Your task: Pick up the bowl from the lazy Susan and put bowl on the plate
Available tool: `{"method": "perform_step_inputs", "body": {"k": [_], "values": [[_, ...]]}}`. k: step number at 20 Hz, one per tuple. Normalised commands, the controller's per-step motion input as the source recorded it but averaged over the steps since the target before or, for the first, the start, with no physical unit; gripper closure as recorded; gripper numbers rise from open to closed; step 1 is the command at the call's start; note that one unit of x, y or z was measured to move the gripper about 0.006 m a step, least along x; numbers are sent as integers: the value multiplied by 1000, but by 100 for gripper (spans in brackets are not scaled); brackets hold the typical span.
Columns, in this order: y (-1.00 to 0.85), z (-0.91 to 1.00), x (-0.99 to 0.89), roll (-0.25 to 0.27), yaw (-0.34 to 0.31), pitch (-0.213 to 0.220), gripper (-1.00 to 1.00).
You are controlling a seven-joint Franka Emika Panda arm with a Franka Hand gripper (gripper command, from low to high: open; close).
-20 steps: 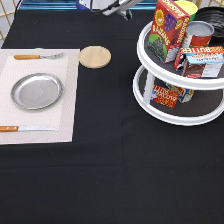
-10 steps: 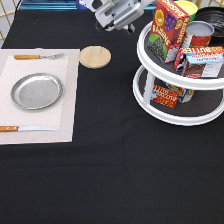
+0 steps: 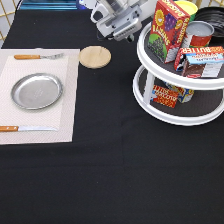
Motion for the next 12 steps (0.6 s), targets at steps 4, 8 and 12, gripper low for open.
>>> {"method": "perform_step_inputs", "body": {"k": [4,8,12], "values": [[-11,-86,584,-3,-13,42,-100],[-94,-43,588,0,-2,29,-100],[-161,0,639,0,0,15,-100]]}}
